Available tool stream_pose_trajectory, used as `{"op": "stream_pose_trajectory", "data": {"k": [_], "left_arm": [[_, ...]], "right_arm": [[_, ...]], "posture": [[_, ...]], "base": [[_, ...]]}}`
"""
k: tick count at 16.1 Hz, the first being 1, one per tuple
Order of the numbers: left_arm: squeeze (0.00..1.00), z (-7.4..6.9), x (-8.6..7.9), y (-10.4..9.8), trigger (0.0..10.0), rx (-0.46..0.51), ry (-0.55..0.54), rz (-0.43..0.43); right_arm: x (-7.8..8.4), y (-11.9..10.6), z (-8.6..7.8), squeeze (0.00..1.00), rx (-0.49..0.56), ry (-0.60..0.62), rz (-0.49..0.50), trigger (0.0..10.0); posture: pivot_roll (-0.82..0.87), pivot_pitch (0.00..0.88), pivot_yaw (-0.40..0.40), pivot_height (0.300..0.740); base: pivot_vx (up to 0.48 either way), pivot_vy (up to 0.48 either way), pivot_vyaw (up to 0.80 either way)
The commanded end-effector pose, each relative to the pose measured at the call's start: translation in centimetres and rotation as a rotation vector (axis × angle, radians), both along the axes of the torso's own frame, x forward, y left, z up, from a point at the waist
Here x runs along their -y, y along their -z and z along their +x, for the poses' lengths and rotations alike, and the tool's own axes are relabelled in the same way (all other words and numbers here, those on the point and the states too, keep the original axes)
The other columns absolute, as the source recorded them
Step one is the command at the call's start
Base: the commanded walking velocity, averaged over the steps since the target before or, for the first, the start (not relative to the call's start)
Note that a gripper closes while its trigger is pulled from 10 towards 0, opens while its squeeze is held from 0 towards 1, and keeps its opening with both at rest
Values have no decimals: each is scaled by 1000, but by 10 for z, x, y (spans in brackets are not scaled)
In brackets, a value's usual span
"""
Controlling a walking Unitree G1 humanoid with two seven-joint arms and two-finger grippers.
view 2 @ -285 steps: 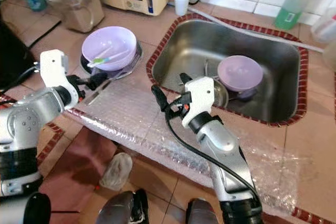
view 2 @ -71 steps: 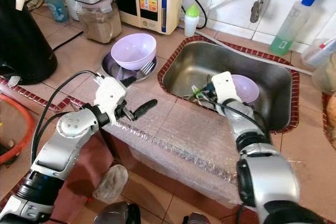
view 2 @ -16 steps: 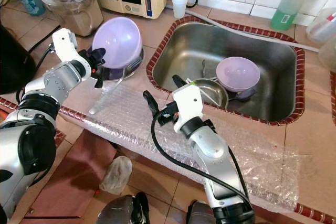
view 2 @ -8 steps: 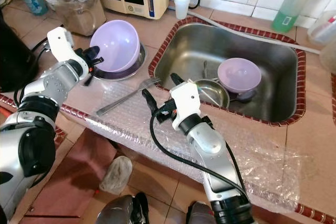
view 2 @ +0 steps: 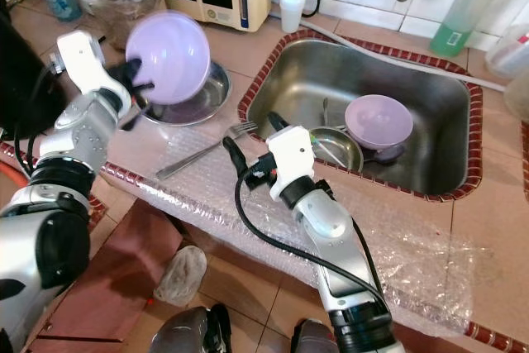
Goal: Kitchen organization
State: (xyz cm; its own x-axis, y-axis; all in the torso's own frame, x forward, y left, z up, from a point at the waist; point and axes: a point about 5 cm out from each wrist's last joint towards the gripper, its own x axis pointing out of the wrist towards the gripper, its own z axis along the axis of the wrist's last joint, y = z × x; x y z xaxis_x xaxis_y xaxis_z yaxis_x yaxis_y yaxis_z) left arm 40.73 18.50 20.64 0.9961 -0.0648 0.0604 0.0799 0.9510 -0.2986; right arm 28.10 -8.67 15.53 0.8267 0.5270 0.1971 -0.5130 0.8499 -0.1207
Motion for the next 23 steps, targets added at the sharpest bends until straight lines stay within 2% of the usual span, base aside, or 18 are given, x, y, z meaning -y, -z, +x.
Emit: {"op": "stream_pose_trajectory", "data": {"k": [1, 4, 5, 6, 9, 13, 14, 15, 16, 19, 23], "left_arm": [[0, -1, 2, -7, 0, 58, 5, 39], [0, -3, 8, -16, 0, 144, -6, 79], [0, -5, 11, -19, 0, 178, 0, 122], [0, -8, 19, -25, 0, 236, 32, 194], [0, -17, 47, -21, 0, 288, 141, 343], [0, -30, 73, -15, 0, 369, 236, 398], [0, -34, 77, -16, 0, 393, 249, 400], [0, -37, 81, -18, 0, 415, 253, 404], [0, -40, 83, -19, 0, 429, 257, 398], [0, -45, 88, -17, 0, 438, 277, 386], [0, -51, 96, -14, 0, 453, 305, 395]], "right_arm": [[1, -1, 2, 0, 7, 14, 5, 10000], [3, -3, 6, 0, 25, 35, 14, 10000], [4, -6, 8, 0, 32, 44, 26, 10000], [5, -13, 10, 0, 50, 63, 63, 10000], [6, -27, 18, 0, 49, 89, 164, 10000], [8, -27, 29, 0, -20, 124, 281, 10000], [7, -27, 33, 0, -36, 134, 296, 8000], [8, -26, 38, 0, -54, 156, 312, 510], [9, -25, 43, 0, -65, 185, 311, 0], [11, -32, 55, 0, -68, 228, 328, 0], [13, -36, 73, 0, -148, 291, 431, 0]], "posture": [[-28, 84, 51, 740], [-25, 80, 50, 740], [-25, 79, 49, 740], [-23, 77, 49, 740], [-19, 70, 51, 740], [-13, 58, 48, 740], [-12, 54, 45, 740], [-10, 52, 43, 740], [-8, 50, 40, 740], [-5, 46, 37, 740], [-3, 41, 38, 740]], "base": [[0, 0, 0], [0, 0, 0], [0, 0, 0], [0, 0, 0], [0, 0, 0], [0, 0, 0], [0, 0, 0], [0, 0, 0], [0, 0, 0], [0, 0, 0], [0, 0, 0]]}}
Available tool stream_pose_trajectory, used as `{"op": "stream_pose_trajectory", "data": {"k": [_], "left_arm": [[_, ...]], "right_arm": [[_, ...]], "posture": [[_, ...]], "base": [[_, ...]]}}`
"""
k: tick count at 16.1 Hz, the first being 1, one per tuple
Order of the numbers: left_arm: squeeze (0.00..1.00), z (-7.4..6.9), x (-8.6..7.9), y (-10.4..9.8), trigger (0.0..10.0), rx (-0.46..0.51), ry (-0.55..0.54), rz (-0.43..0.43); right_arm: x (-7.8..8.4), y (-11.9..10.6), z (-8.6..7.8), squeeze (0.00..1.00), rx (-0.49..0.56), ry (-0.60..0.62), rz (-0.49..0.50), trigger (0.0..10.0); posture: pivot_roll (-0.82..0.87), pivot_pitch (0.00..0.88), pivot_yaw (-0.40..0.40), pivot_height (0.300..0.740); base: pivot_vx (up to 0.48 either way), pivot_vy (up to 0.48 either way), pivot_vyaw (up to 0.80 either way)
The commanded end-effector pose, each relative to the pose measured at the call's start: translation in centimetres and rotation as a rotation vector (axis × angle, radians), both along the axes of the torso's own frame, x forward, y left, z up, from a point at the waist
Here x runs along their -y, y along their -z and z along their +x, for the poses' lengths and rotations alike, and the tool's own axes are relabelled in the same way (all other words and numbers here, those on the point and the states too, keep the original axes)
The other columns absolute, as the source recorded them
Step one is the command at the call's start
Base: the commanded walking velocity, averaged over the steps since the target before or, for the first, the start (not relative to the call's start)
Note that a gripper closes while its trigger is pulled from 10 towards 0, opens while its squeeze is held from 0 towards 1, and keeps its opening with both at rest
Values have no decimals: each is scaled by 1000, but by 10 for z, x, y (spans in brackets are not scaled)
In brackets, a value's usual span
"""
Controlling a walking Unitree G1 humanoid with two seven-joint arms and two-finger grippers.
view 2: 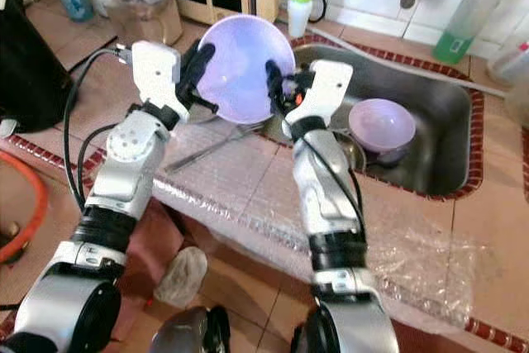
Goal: Kitchen organization
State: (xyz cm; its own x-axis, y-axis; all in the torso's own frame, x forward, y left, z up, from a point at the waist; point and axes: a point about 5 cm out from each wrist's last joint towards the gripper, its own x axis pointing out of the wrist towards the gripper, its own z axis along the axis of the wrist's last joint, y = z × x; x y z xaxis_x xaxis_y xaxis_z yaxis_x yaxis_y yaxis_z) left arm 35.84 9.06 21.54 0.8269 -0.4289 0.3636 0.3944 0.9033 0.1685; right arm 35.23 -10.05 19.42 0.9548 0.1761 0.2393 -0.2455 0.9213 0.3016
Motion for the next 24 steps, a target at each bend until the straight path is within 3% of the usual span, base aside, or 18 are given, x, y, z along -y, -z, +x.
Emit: {"op": "stream_pose_trajectory", "data": {"k": [1, 14, 15, 16, 17, 18, 24], "left_arm": [[0, -3, 2, -6, 0, 33, 12, 16], [0, 2, -4, -9, 0, 40, -39, 22], [0, 1, -2, -7, 4235, 31, -21, 34], [702, 0, 0, -6, 9686, 23, -12, 37], [953, 0, 2, -5, 10000, 18, -6, 38], [1000, -1, 4, -3, 10000, 7, 9, 43], [1000, -5, 13, 9, 10000, -59, 50, 134]], "right_arm": [[1, 4, 3, 0, -48, 15, 40, 0], [18, 19, 10, 0, -143, 60, 126, 0], [19, 20, 11, 0, -150, 63, 134, 0], [19, 20, 11, 0, -150, 63, 136, 0], [19, 20, 11, 0, -149, 63, 135, 0], [20, 18, 12, 0, -144, 69, 135, 0], [42, 6, 24, 0, -108, 209, 122, 0]], "posture": [[-3, 39, 38, 740], [-5, 32, 39, 740], [-5, 33, 37, 740], [-4, 33, 35, 740], [-4, 33, 34, 740], [-2, 34, 30, 740], [12, 31, 20, 740]], "base": [[0, 0, 0], [0, 0, 0], [0, 0, 0], [0, 0, 0], [0, 0, 0], [0, 0, 0], [0, 0, 0]]}}
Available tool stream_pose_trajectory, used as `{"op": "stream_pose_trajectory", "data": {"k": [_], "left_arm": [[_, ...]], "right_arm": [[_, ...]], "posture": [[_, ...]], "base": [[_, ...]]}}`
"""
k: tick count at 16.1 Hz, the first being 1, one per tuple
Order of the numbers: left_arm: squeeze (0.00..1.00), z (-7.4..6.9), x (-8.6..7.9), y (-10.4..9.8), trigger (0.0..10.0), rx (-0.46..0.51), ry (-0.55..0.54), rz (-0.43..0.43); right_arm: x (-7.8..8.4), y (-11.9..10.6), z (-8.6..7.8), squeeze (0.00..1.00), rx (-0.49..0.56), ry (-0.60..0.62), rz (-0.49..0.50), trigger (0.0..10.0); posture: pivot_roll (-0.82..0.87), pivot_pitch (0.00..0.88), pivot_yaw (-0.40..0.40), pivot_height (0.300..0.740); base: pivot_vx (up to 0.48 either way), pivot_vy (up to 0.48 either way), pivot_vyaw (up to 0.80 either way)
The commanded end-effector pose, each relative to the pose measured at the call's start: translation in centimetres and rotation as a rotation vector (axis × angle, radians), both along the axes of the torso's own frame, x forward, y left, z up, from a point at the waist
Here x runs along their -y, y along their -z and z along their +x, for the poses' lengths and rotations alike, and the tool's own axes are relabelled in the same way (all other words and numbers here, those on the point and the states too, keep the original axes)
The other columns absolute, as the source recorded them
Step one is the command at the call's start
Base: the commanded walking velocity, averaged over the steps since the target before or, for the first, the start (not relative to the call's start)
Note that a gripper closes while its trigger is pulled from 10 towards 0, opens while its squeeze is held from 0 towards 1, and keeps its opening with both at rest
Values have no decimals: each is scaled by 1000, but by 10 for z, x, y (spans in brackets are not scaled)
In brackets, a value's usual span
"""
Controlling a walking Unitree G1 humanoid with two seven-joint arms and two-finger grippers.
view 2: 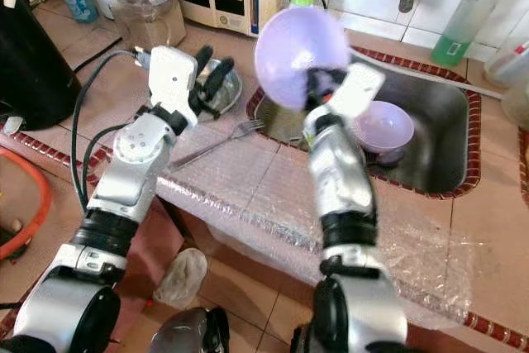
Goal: Kitchen organization
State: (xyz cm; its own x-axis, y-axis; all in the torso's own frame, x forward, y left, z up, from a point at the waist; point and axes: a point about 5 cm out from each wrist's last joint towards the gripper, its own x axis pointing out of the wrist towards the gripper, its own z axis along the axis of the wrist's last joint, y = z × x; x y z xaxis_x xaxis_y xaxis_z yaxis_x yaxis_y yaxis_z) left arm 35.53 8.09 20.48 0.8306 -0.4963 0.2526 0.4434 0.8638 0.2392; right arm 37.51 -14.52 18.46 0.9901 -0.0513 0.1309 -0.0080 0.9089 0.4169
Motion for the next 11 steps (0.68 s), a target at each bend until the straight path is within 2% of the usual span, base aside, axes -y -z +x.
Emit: {"op": "stream_pose_trajectory", "data": {"k": [1, 2, 4, 6, 7, 8, 10, 11], "left_arm": [[1000, -3, 5, 1, 10000, -15, 44, 39], [1000, -4, 8, 4, 10000, -50, 83, 59], [1000, -12, 10, 14, 10000, -136, 172, 117], [1000, -19, 10, 22, 10000, -182, 230, 173], [1000, -22, 10, 26, 10000, -215, 260, 203], [1000, -24, 9, 29, 10000, -244, 282, 226], [1000, -25, 8, 32, 10000, -279, 294, 242], [1000, -24, 7, 31, 10000, -297, 298, 237]], "right_arm": [[4, -3, 3, 0, -4, 50, -24, 0], [12, 0, 5, 0, -37, 108, -69, 0], [39, 16, 8, 0, -179, 267, -154, 0], [53, 30, 6, 0, -275, 342, -155, 0], [60, 38, 5, 0, -324, 378, -154, 3059], [64, 43, 4, 0, -341, 398, -107, 3569], [70, 49, 2, 0, -375, 426, -109, 4431], [71, 57, 0, 0, -418, 437, -121, 8039]], "posture": [[16, 31, 17, 740], [20, 30, 16, 740], [26, 31, 16, 740], [31, 30, 16, 740], [33, 29, 17, 740], [36, 29, 17, 740], [36, 28, 20, 740], [36, 29, 24, 740]], "base": [[0, 0, 0], [0, 0, 0], [0, 0, 0], [0, 0, 0], [0, 0, 0], [0, 0, 0], [0, 0, 0], [0, 0, 0]]}}
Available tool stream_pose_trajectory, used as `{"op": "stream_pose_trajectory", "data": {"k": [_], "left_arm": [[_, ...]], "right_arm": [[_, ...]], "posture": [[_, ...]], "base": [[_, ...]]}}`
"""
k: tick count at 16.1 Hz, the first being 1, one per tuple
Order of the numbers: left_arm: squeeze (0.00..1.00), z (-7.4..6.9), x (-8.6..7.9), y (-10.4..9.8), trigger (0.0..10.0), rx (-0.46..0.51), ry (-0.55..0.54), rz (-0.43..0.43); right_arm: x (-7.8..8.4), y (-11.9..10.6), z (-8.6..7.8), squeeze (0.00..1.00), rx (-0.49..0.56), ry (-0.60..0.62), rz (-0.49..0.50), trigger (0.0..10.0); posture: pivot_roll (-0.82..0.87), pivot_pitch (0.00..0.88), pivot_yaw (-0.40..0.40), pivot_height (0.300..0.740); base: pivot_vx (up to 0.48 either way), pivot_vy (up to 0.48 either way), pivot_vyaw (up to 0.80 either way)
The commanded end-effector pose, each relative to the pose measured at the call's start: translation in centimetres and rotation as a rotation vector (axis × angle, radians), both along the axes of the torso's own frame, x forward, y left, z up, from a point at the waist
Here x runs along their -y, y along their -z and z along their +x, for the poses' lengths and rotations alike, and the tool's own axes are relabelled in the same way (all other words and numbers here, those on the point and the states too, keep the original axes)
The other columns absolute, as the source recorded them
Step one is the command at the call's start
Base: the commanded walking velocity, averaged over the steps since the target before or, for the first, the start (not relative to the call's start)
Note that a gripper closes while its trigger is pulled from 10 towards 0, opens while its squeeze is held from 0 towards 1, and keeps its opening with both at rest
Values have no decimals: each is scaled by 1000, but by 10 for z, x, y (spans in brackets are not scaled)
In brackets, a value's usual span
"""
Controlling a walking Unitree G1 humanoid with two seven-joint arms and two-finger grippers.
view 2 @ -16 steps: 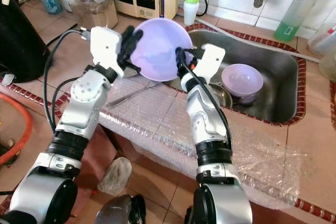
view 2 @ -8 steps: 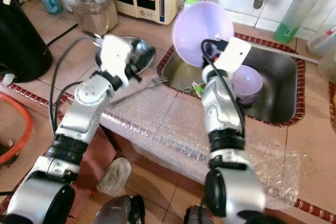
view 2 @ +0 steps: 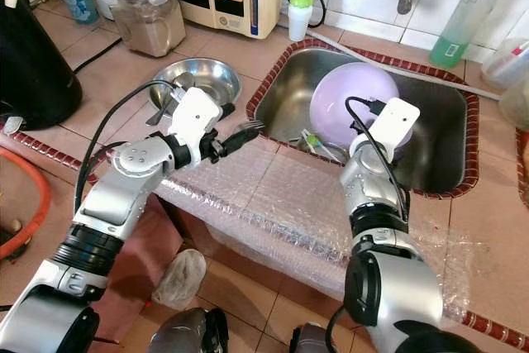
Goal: Kitchen organization
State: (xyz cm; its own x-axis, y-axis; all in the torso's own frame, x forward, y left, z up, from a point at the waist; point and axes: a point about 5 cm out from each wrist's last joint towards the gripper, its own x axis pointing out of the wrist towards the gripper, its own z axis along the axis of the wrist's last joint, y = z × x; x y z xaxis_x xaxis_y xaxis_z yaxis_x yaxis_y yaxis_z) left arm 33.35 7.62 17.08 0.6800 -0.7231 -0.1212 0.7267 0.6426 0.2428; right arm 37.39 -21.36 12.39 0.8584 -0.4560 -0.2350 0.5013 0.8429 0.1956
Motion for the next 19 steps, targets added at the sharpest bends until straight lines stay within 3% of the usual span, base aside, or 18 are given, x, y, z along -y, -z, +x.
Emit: {"op": "stream_pose_trajectory", "data": {"k": [1, 2, 9, 10, 16, 17, 19], "left_arm": [[1000, -1, 2, -3, 10000, -6, 25, 8], [1000, 0, 2, -3, 10000, -8, 25, 16], [1000, 1, 2, -1, 10000, -39, 29, 52], [1000, 1, -1, 0, 10000, -27, 1, 77], [1000, -7, -16, 17, 10000, -44, -67, 91], [0, -8, -20, 23, 10000, -65, -88, 82], [0, -8, -22, 29, 10000, -91, -108, 72]], "right_arm": [[3, 2, 0, 0, -26, 18, -5, 10000], [2, 4, -1, 1000, -36, 19, -8, 10000], [-1, 15, -4, 1000, -45, 14, 26, 10000], [-9, 4, 1, 1000, 57, -54, 62, 10000], [-41, -7, 1, 1000, 197, -296, 40, 10000], [-54, -10, -4, 1000, 247, -392, 44, 10000], [-67, -13, -11, 1000, 292, -484, 34, 10000]], "posture": [[34, 28, 26, 740], [33, 27, 28, 740], [27, 34, 34, 740], [27, 33, 29, 740], [30, 38, 15, 740], [30, 44, 9, 740], [25, 47, 9, 740]], "base": [[0, 0, 0], [0, 0, 0], [0, 0, 0], [0, 0, 0], [0, 0, 0], [0, 0, 0], [0, 0, 0]]}}
